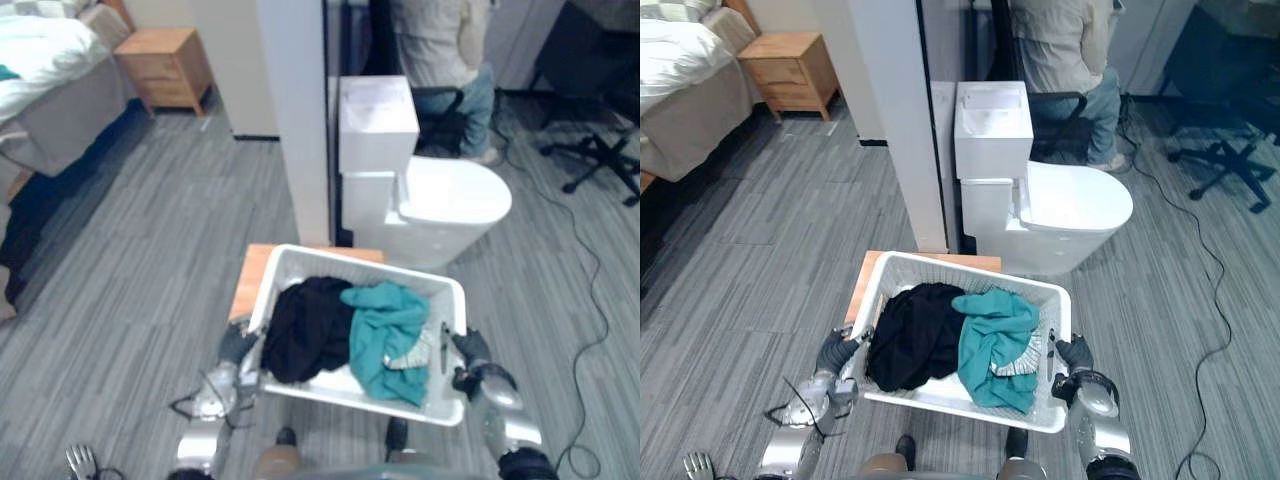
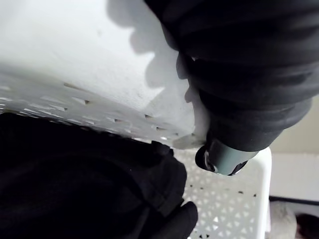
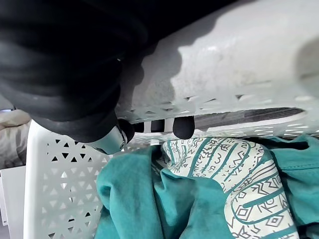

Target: Pick up the laundry basket with both hands and put the clothes into the washing machine.

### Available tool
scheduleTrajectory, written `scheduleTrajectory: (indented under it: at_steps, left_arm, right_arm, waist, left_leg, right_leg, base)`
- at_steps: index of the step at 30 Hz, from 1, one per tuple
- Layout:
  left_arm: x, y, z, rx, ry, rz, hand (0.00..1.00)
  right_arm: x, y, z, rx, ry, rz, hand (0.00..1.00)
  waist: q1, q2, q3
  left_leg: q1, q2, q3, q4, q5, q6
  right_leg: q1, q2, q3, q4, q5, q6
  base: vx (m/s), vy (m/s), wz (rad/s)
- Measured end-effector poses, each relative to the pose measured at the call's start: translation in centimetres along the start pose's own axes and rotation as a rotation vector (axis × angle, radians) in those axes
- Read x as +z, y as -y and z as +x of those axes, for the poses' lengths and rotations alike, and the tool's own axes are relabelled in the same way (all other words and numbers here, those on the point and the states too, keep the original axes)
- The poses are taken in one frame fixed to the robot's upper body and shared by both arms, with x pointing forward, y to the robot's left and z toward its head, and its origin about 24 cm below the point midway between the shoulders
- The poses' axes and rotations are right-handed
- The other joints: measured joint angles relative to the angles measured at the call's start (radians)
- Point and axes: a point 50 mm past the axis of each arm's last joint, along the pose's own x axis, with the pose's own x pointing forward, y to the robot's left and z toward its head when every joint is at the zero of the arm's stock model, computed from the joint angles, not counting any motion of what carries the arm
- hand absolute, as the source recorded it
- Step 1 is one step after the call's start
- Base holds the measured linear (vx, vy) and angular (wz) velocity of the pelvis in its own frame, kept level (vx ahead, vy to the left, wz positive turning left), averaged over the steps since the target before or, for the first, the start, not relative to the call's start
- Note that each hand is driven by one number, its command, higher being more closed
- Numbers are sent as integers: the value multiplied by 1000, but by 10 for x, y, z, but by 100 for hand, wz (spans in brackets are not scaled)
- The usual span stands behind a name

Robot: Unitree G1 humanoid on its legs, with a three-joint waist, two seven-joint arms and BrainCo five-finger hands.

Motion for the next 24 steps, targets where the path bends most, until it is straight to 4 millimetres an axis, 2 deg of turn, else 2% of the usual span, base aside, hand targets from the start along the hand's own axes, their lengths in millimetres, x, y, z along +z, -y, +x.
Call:
scheduleTrajectory:
  at_steps: [3, 5, 6, 7, 8, 9, 10, 11, 12, 14, 16, 17, 18, 19, 20, 21, 22, 23, 24]
  left_arm:
    - [-1, 3, 0, -5, -9, -11, 100]
    - [-1, 6, 0, -8, -8, -22, 100]
    - [-1, 7, 0, -9, -7, -22, 100]
    - [1, 8, 0, -14, 0, -23, 100]
    - [3, 10, 0, -18, 12, -28, 100]
    - [3, 12, -1, -21, 13, -36, 100]
    - [3, 17, -1, -34, 10, -41, 100]
    - [4, 23, -1, -62, 12, -38, 100]
    - [9, 22, 3, -66, 28, -22, 100]
    - [10, 23, 4, -97, 26, 10, 100]
    - [13, 31, 5, -130, 37, 15, 100]
    - [19, 31, 7, -132, 60, 16, 100]
    - [24, 26, 8, -119, 84, 20, 100]
    - [26, 23, 9, -107, 90, 22, 100]
    - [28, 16, 10, -80, 96, 35, 100]
    - [29, 15, 11, -77, 99, 43, 100]
    - [28, 15, 11, -79, 98, 43, 100]
    - [29, 16, 11, -84, 101, 44, 100]
    - [31, 19, 12, -94, 107, 46, 100]
  right_arm:
    - [-1, 3, -1, -10, -3, 6, 100]
    - [2, 5, 0, -14, 6, 7, 100]
    - [4, 5, 1, -11, 9, 6, 100]
    - [7, 3, 2, -3, 19, 10, 100]
    - [9, 4, 2, -4, 28, 17, 100]
    - [10, 6, 2, -5, 31, 14, 100]
    - [9, 8, 0, -10, 33, 18, 100]
    - [7, 15, -4, -30, 33, 28, 100]
    - [6, 14, -6, -42, 40, 56, 100]
    - [-6, 17, -19, -72, 34, 98, 100]
    - [-4, 24, -28, -105, 55, 99, 100]
    - [1, 23, -32, -103, 85, 107, 100]
    - [5, 16, -32, -96, 108, 129, 100]
    - [5, 13, -32, -95, 113, 136, 100]
    - [5, 8, -32, -84, 114, 147, 100]
    - [4, 5, -32, -76, 108, 150, 100]
    - [4, 5, -31, -79, 109, 151, 100]
    - [4, 5, -31, -78, 110, 151, 100]
    - [4, 6, -31, -83, 113, 151, 100]
  waist:
    - [0, 5, -1]
    - [4, 16, -1]
    - [6, 15, -1]
    - [11, 16, 0]
    - [32, 35, 1]
    - [35, 45, 5]
    - [28, 84, -7]
    - [-3, 134, -35]
    - [-7, 100, -20]
    - [-28, 28, -15]
    - [-27, 16, -21]
    - [-24, 3, -24]
    - [-16, -3, -24]
    - [-16, -9, -20]
    - [-11, -20, -26]
    - [5, -33, -31]
    - [6, -37, -33]
    - [1, -40, -35]
    - [-3, -42, -35]
  left_leg:
    - [-18, 4, -57, 35, -1, -1]
    - [-55, 1, -135, 131, -30, -33]
    - [-64, -7, -167, 160, -37, -42]
    - [-87, -27, -248, 257, -87, -70]
    - [-115, -56, -328, 435, -184, -91]
    - [-117, -66, -347, 507, -218, -101]
    - [-121, -53, -348, 536, -273, -63]
    - [-98, -18, -355, 462, -365, 9]
    - [-103, -41, -299, 477, -365, 21]
    - [-106, -112, -273, 477, -360, 21]
    - [-150, -142, -242, 516, -361, 26]
    - [-191, -154, -202, 548, -352, 51]
    - [-212, -126, -132, 535, -327, 109]
    - [-218, -110, -86, 521, -312, 125]
    - [-221, -70, 0, 480, -278, 129]
    - [-183, -36, 85, 411, -235, 125]
    - [-154, -18, 139, 351, -193, 119]
    - [-139, -7, 165, 319, -173, 118]
    - [-121, 12, 204, 285, -152, 113]
  right_leg:
    - [1, 9, -31, 26, -19, -8]
    - [-45, 11, 6, 131, -75, -18]
    - [-61, 10, 23, 152, -81, -18]
    - [-93, 4, 68, 188, -85, -18]
    - [-131, 23, 132, 226, -88, -14]
    - [-141, 41, 171, 239, -93, -7]
    - [-148, 83, 241, 237, -94, 26]
    - [-160, 113, 288, 216, -84, 60]
    - [-207, 111, 353, 292, -88, 59]
    - [-228, 71, 428, 289, -88, 62]
    - [-244, 62, 490, 202, -86, 65]
    - [-262, 60, 534, 128, -92, 53]
    - [-277, 65, 536, 67, -128, -7]
    - [-299, 63, 503, 72, -137, -20]
    - [-357, 76, 380, 156, -97, -23]
    - [-375, 80, 240, 249, -67, -62]
    - [-359, 74, 159, 308, -72, -76]
    - [-341, 67, 121, 352, -83, -88]
    - [-311, 52, 81, 432, -118, -102]
  base:
    - [-73, -46, 34]
    - [-113, -14, -5]
    - [-135, 22, -45]
    - [-140, 83, -108]
    - [-166, 123, -136]
    - [-214, 185, -159]
    - [-235, 228, -121]
    - [-263, 270, -114]
    - [-220, 225, -66]
    - [-196, 210, -57]
    - [-165, 248, -95]
    - [-178, 260, -154]
    - [-266, 242, -172]
    - [-293, 153, -203]
    - [-272, 82, -212]
    - [-184, 52, -229]
    - [-121, 25, -174]
    - [-150, -15, -125]
    - [-184, -69, -139]
